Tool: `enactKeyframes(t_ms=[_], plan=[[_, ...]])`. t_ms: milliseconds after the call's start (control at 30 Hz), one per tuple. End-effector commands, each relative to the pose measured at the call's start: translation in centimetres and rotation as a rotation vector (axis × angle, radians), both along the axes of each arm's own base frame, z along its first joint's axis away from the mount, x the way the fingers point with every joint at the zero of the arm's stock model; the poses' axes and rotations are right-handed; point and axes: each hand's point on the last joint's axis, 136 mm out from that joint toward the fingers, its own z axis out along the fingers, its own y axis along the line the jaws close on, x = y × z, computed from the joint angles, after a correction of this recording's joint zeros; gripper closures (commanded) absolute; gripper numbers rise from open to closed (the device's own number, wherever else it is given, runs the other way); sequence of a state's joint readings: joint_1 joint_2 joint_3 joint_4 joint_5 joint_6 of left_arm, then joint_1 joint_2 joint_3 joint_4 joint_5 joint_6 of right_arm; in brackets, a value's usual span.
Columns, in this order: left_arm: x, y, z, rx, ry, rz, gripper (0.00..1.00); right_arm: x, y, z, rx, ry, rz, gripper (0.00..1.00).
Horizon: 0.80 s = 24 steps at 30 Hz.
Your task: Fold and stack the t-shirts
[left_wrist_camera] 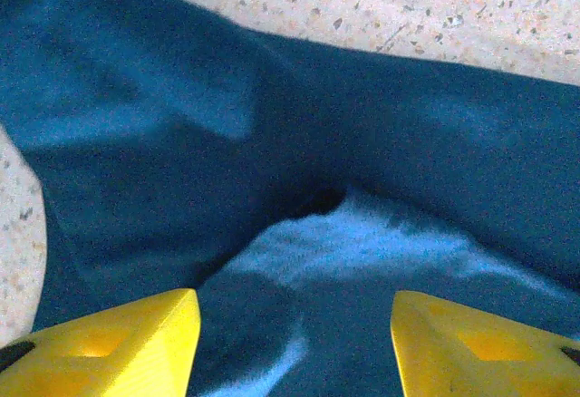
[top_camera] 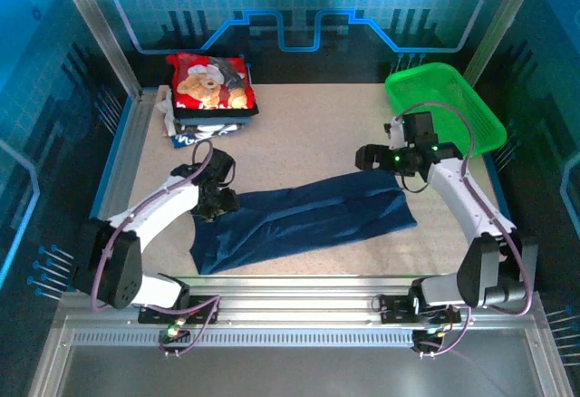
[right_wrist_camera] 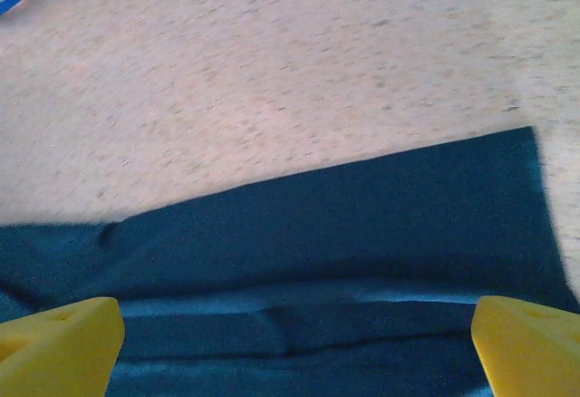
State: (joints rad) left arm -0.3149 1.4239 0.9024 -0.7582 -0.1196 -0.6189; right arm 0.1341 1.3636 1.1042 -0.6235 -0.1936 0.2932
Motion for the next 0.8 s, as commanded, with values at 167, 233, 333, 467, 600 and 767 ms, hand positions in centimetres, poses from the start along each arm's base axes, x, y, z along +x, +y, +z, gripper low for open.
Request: enactKeyframes(t_ms=[167, 233, 333, 467, 600, 767], plan=[[3.4, -1.1, -1.2, -0.011, -0.013, -0.121, 0.46, -2.3, 1.1, 0.3, 0.026, 0.006, 0.076, 0.00], [3.8, -1.0, -1.6, 0.000, -0.002, -0.134, 0.47, -2.3, 1.1, 0.5, 0.028, 0.004, 0.077, 0.00], [4.2, -1.0, -2.1, 0.016, 0.006, -0.152, 0.49, -2.5, 1.0, 0.7, 0.026, -0.002, 0.073, 0.00], [4.6, -1.3, -2.6, 0.009, 0.010, -0.181, 0.60, -2.7, 0.9, 0.7, 0.024, -0.008, 0.067, 0.00], [3.7, -1.6, -2.6, -0.008, 0.022, -0.207, 0.83, -2.6, 0.7, 1.0, 0.018, -0.011, 0.058, 0.00], [2.1, -2.1, -1.1, -0.032, -0.023, -0.241, 0.96, -2.3, 0.6, 1.1, 0.014, -0.016, 0.043, 0.00]])
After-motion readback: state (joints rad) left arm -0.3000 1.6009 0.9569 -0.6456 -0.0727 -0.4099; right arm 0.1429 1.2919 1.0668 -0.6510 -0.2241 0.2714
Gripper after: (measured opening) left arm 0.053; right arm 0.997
